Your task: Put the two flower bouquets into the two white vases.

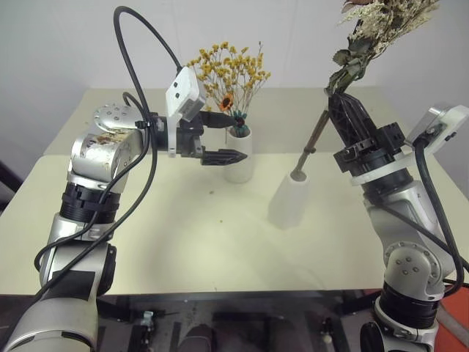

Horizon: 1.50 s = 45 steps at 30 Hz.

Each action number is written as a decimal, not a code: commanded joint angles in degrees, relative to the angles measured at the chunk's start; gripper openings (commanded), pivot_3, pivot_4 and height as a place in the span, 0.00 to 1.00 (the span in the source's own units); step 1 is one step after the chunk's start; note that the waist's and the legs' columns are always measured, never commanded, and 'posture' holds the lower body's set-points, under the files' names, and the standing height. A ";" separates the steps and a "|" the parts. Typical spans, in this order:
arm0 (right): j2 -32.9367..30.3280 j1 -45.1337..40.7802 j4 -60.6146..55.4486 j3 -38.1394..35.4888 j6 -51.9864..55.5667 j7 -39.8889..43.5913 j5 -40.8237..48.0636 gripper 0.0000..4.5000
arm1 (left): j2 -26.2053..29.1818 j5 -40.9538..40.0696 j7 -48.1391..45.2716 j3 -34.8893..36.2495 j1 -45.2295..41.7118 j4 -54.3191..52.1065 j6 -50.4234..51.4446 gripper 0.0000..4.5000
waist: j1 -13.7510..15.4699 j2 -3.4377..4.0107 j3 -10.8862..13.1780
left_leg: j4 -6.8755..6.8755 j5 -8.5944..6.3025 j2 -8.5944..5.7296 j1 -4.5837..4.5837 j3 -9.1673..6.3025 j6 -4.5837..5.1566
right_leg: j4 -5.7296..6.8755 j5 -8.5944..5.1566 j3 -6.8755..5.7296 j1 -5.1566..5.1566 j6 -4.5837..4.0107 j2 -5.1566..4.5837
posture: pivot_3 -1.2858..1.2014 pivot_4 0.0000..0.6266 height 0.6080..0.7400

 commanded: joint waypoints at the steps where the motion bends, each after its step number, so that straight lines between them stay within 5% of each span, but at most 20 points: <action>1: -0.73 0.15 -0.46 -0.07 -2.65 0.82 -1.37 0.04 | 0.31 -0.16 0.18 1.63 -1.27 -0.99 -0.89 1.00 | 0.00 0.00 0.00 | 0.00 0.00 0.00 0.00 0.00 0.00 | 0.00 0.00 0.00 0.00 0.00 0.00 | 0.52 0.24 1.00; 45: 3.24 6.80 5.12 5.66 -11.02 4.35 -12.90 0.04 | 1.02 -0.57 1.33 2.73 -0.36 -2.97 -0.91 1.00 | 0.00 0.00 0.00 | 0.00 0.00 0.00 0.02 0.00 0.00 | 0.00 0.00 0.00 0.00 0.00 0.00 | 0.52 0.24 1.00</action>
